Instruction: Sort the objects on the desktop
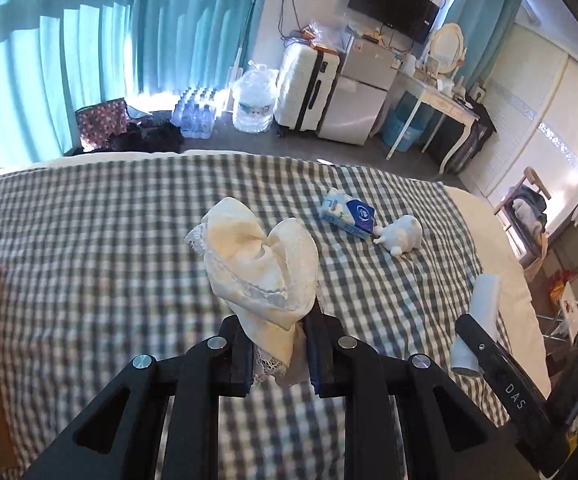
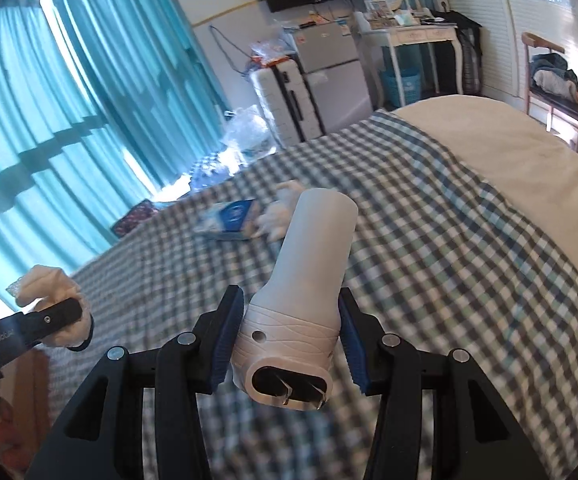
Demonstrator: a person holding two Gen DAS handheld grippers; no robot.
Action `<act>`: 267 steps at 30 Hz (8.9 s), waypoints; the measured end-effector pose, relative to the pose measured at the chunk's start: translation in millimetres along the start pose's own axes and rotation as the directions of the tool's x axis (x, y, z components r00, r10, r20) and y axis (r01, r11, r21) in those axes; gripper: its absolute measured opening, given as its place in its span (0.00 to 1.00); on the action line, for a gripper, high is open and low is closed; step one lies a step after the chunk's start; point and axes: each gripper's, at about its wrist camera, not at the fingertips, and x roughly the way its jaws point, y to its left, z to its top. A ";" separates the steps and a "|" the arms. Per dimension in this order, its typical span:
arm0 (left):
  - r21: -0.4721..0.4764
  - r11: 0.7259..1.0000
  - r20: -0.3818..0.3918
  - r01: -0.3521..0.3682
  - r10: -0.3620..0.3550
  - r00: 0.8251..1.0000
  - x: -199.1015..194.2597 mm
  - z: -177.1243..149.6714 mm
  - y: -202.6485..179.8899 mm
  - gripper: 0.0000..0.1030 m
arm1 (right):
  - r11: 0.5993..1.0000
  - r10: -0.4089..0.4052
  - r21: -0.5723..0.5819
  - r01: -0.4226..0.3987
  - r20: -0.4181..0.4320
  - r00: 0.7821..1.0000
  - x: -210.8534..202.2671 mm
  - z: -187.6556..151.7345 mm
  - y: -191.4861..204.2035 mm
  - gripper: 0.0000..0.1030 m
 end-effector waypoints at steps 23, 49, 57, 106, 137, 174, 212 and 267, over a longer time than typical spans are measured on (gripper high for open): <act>-0.169 0.978 0.201 -0.123 0.156 0.967 -215.3 -54.6 146.9 0.20 | 0.856 0.287 -0.436 -0.277 -0.045 0.957 -132.1 -99.7 272.4 0.45; -0.386 0.873 0.071 -0.298 0.350 0.934 -227.3 -89.1 362.9 0.23 | 0.674 0.464 -0.473 -0.567 -0.326 0.824 -84.7 -180.5 494.0 0.42; -0.364 0.864 0.058 -0.347 0.393 0.918 -221.0 -91.4 368.0 0.92 | 0.679 0.502 -0.470 -0.564 -0.263 0.824 -79.7 -163.0 509.7 0.75; -0.138 0.969 0.033 -0.204 0.210 0.977 -43.9 -21.4 64.0 1.00 | 0.992 -0.040 -0.119 0.045 0.044 0.998 -39.3 -40.0 94.0 0.75; 0.253 0.959 0.061 -0.126 0.114 0.992 218.4 47.9 -97.6 1.00 | 0.995 0.026 0.095 -0.026 -0.002 1.000 169.9 73.6 -39.4 0.60; 0.219 0.941 0.178 -0.256 0.220 0.959 9.4 39.7 -66.1 0.72 | 1.000 0.018 -0.010 -0.018 0.034 0.999 6.9 35.7 19.8 0.52; -0.198 0.845 0.236 -0.496 0.533 0.813 -258.8 -41.4 282.0 0.72 | 0.780 0.366 -0.495 -0.383 -0.137 0.921 -121.5 -115.3 428.8 0.52; -0.140 0.943 0.231 -0.302 0.328 0.916 -215.2 -123.0 294.4 1.00 | 0.908 -0.014 -0.417 0.034 0.050 0.999 -103.8 -173.8 337.7 1.00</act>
